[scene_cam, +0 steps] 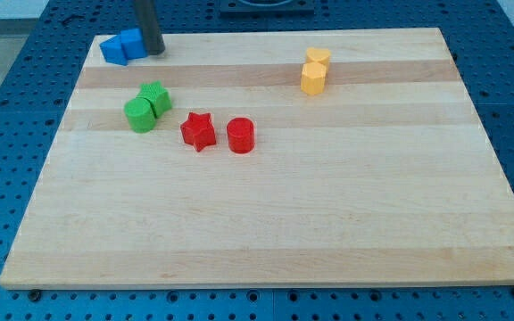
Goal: Push the yellow hexagon slightly left
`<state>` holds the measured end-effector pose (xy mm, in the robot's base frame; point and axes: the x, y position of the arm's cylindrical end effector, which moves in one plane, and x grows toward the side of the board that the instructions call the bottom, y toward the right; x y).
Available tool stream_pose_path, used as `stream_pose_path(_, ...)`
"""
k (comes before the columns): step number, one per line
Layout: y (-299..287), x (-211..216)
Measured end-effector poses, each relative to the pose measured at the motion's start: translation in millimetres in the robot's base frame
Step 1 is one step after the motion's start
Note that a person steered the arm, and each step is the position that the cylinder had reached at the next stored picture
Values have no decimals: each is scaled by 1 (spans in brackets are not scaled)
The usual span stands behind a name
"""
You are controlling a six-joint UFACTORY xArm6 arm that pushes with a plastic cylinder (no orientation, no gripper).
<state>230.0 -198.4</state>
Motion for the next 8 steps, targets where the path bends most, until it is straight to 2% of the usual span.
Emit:
stream_pose_path(2, 10, 24)
stream_pose_path(3, 68, 24)
stream_pose_path(6, 332, 6)
stream_pose_path(7, 368, 25)
stream_pose_path(8, 350, 36)
